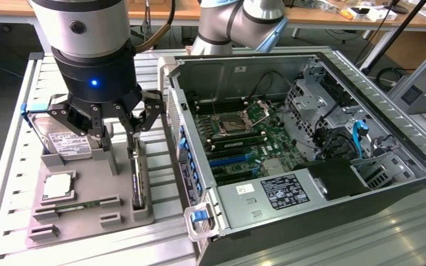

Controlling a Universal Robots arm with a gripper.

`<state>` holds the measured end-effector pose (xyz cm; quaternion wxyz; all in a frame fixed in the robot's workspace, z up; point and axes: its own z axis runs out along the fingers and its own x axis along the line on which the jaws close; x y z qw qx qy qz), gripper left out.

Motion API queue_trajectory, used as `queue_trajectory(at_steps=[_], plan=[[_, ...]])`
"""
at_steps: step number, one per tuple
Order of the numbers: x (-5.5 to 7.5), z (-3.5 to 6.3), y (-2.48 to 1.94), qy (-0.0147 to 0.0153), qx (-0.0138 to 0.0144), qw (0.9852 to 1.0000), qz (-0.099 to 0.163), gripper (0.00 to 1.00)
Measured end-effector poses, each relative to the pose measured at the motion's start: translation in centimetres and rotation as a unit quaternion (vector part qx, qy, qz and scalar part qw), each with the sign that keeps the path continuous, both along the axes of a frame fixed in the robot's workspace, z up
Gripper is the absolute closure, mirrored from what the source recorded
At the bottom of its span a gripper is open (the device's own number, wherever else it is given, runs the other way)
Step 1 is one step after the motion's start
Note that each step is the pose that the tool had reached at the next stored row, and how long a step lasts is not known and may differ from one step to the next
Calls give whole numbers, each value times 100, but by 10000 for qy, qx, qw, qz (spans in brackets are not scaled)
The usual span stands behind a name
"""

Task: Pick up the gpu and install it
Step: 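Pick up the gpu and move the gpu toward the slot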

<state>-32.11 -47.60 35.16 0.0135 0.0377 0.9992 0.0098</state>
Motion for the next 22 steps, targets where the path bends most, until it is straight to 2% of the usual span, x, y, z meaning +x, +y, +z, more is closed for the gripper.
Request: queue_trajectory(at_steps=[22], plan=[[0, -52, -4, 0, 0, 10000, 0, 58]])
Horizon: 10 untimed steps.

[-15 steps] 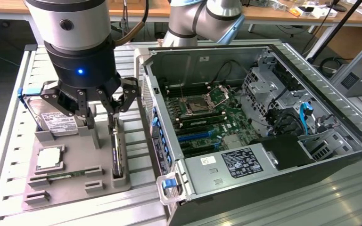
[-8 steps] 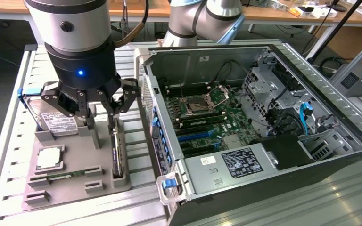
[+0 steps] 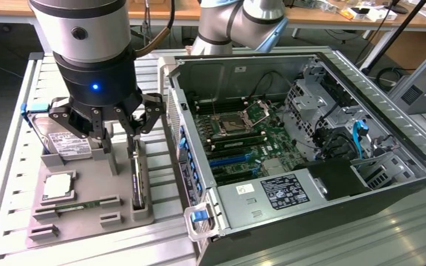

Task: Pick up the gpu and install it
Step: 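Pick up the gpu and move the gpu toward the slot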

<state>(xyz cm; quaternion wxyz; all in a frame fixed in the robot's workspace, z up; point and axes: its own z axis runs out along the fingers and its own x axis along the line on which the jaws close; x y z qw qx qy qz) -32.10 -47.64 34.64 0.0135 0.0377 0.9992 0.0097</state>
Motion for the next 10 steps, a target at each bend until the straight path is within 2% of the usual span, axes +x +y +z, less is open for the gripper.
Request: queue_trajectory(at_steps=[10], plan=[[0, -22, -1, 0, 0, 10000, 0, 58]])
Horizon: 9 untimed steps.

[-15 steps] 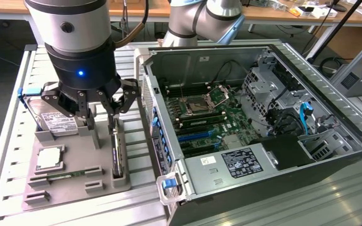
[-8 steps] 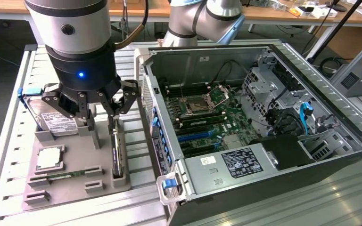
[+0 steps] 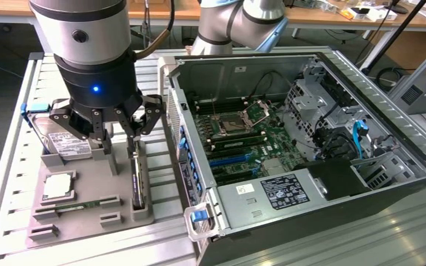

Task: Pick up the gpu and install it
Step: 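Pick up the gpu and move the gpu toward the slot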

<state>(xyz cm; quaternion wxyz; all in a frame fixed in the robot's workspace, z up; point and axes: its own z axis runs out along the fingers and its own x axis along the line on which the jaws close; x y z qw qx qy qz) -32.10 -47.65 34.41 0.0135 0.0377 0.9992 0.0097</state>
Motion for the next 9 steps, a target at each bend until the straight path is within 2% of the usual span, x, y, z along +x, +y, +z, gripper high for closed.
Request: queue_trajectory(at_steps=[9], plan=[[0, -32, -3, 0, 0, 10000, 0, 58]])
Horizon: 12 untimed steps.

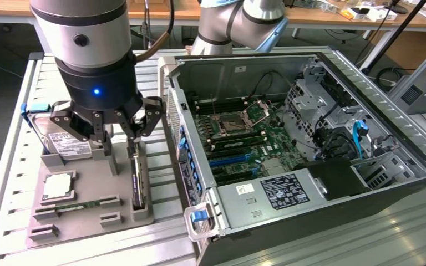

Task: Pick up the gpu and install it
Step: 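Pick up the gpu and move the gpu toward the slot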

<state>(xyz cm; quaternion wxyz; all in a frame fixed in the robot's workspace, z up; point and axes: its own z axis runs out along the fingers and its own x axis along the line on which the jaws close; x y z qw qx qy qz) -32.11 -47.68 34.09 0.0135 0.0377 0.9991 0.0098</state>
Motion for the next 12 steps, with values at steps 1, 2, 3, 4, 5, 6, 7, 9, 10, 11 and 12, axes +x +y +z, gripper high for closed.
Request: queue_trajectory(at_steps=[1, 2, 3, 4, 5, 6, 7, 9, 10, 11, 12], plan=[[0, -4, 0, 0, 0, 10000, 0, 58], [0, -8, -1, 0, 0, 10000, 0, 58], [1, -12, -1, 0, 0, 10000, 0, 58], [4, -17, -1, 0, 0, 10000, 0, 58], [10, -21, -1, -1, 0, 10000, 1, 58], [18, -23, -1, 0, 0, 10000, 1, 58], [24, -23, -1, 0, -1, 10000, 0, 58], [46, -27, -1, 0, 0, 10000, 0, 58], [59, -28, -1, 1, 0, 10000, 0, 58], [75, -31, 0, 0, 0, 10000, 0, 58], [86, -32, -1, 0, 0, 10000, 0, 58]])
